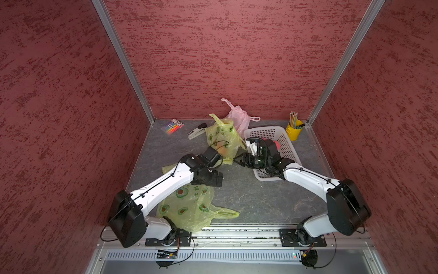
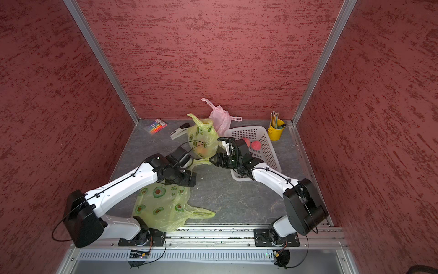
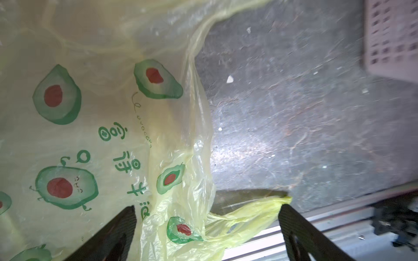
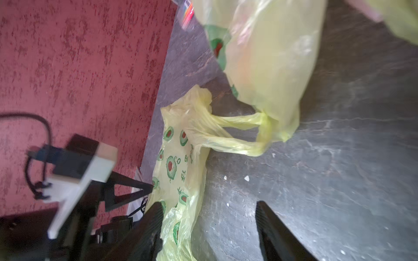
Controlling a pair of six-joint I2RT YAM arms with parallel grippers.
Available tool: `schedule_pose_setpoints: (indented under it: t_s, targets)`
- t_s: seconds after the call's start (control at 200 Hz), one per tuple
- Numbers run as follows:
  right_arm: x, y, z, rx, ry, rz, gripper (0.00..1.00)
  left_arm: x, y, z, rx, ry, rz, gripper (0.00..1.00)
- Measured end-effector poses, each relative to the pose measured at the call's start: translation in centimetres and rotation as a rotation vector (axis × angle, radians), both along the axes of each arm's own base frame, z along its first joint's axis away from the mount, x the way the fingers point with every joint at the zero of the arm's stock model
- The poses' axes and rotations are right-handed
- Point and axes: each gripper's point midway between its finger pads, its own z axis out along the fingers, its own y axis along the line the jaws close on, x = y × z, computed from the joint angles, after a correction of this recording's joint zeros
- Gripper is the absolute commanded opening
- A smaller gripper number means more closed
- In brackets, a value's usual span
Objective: Place the peach into a plastic bag & tie a knot
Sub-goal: Pick up the plastic bag at the center of the board.
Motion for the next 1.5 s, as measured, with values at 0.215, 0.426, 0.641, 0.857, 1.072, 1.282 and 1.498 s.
schedule_pose_setpoints:
  t_s: [0.215,0.426,0.641,0.857,1.072,1.282,1.498]
  targets:
    - [-0.2,-1.0,2.3,0.034,-0.055,-0.016,0.68,0.6,0.6,-4.0,0.198,0.002,0.008,1.0]
    - [-0.8,-1.9,1.6,0.039,-0.043,-0.019,0.68,1.0,2.6,-6.0,0.276,-0.016,0.049,0.89]
    - [-0.7,-2.3,1.8,0.048,-0.043,-0.02,0.67,1.2,3.6,-7.3,0.241,-0.007,0.087,0.46]
    - [-1.0,-2.1,2.0,0.062,-0.044,-0.002,0.65,1.9,2.9,-4.3,0.074,-0.07,0.125,0.0]
    - [-1.5,-1.1,3.0,0.107,-0.052,0.039,0.66,1.4,2.3,1.2,-0.138,-0.161,0.127,0.0]
    - [-4.2,2.6,4.1,0.136,-0.056,0.15,0.7,0.3,0.1,5.8,-0.366,-0.229,0.046,0.0]
    - [-5.7,5.8,6.3,0.175,-0.084,0.229,0.73,0.6,-2.4,9.4,-0.554,-0.296,-0.029,0.0]
